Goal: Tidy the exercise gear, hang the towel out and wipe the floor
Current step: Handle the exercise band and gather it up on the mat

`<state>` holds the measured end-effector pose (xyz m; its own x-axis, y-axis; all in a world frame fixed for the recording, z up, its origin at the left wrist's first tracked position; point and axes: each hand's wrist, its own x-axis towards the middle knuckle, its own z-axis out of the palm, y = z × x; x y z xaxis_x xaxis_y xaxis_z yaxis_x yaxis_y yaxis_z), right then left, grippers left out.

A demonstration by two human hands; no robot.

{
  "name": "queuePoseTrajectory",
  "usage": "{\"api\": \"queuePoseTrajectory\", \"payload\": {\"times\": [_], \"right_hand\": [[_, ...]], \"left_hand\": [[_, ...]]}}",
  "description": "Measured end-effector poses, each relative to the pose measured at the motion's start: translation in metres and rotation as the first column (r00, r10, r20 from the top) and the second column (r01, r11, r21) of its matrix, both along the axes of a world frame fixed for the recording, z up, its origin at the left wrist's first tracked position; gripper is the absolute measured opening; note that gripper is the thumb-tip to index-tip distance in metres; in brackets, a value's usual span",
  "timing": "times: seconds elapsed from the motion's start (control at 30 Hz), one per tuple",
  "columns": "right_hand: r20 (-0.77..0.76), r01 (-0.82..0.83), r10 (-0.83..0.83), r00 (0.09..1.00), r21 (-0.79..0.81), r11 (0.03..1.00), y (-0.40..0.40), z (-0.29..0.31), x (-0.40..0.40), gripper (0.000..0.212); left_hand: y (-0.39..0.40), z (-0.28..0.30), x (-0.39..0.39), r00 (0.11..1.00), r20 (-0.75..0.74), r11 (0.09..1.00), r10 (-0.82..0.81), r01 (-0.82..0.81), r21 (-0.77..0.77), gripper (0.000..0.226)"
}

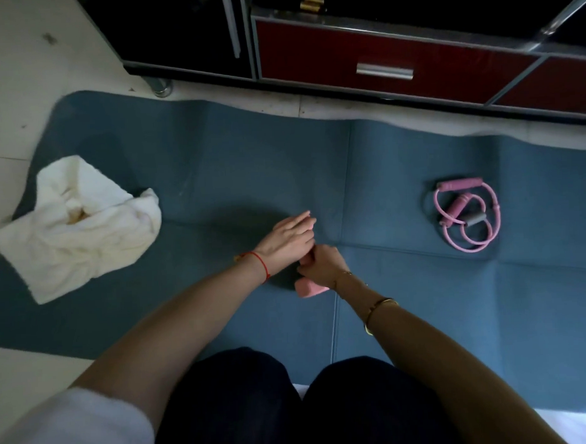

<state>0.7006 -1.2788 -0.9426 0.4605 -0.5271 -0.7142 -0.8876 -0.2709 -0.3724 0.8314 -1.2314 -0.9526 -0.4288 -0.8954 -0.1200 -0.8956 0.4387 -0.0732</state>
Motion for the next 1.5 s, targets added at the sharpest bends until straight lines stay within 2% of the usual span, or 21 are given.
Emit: {"api": "queuePoseTrajectory", "payload": {"times": [0.13,0.23,0.33,0.47,0.7,0.93,1.07,1.13,1.23,1.33,1.43,1.5], "right_hand": [[-0.013,-0.066,0.066,0.998,-0.03,0.997,0.0,0.017,-0.003,0.024],[-0.016,-0.158,0.157,0.987,-0.059,0.986,0.003,0.05,-0.003,0.021],[-0.004,-0.226,0.226,0.974,-0.066,0.972,0.012,0.106,-0.004,0.022],[0.031,-0.329,0.335,0.942,-0.123,0.936,0.026,0.207,-0.006,0.021],[0.078,-0.466,0.491,0.868,-0.216,0.858,0.047,0.43,-0.008,0.019],[0.128,-0.504,0.581,0.804,-0.371,0.78,0.075,0.65,-0.014,0.017],[0.15,-0.515,0.636,0.757,-0.462,0.722,0.091,0.74,-0.02,0.016],[0.162,-0.522,0.668,0.726,-0.502,0.69,0.1,0.772,-0.023,0.015],[0.174,-0.531,0.714,0.678,-0.556,0.64,0.116,0.806,-0.027,0.015],[0.182,-0.531,0.745,0.642,-0.596,0.603,0.131,0.827,-0.029,0.017],[0.188,-0.537,0.767,0.613,-0.613,0.58,0.144,0.838,-0.026,0.018],[0.198,-0.543,0.781,0.592,-0.618,0.568,0.153,0.842,-0.021,0.016]], "left_hand": [[0.005,0.01,0.003,1.0,0.003,1.0,0.005,-0.005,0.03,0.014],[0.018,0.038,0.004,0.997,-0.034,0.991,0.069,-0.065,0.116,0.018],[0.032,0.093,0.004,0.984,-0.089,0.975,0.157,-0.139,0.174,0.027],[0.054,0.202,0.003,0.963,-0.123,0.953,0.24,-0.209,0.22,0.041],[0.096,0.434,-0.005,0.908,-0.138,0.904,0.396,-0.36,0.232,0.029],[0.134,0.662,-0.018,0.781,-0.228,0.813,0.582,-0.548,0.2,0.02],[0.159,0.753,-0.026,0.684,-0.261,0.732,0.681,-0.644,0.221,0.01],[0.173,0.785,-0.032,0.632,-0.257,0.681,0.731,-0.697,0.223,0.008],[0.195,0.82,-0.041,0.606,-0.285,0.662,0.743,-0.727,0.179,0.006],[0.217,0.835,-0.044,0.56,-0.347,0.635,0.753,-0.756,0.159,0.005],[0.235,0.845,-0.046,0.509,-0.356,0.586,0.784,-0.796,0.151,0.017],[0.247,0.855,-0.048,0.492,-0.366,0.561,0.79,-0.821,0.105,0.016]]}}
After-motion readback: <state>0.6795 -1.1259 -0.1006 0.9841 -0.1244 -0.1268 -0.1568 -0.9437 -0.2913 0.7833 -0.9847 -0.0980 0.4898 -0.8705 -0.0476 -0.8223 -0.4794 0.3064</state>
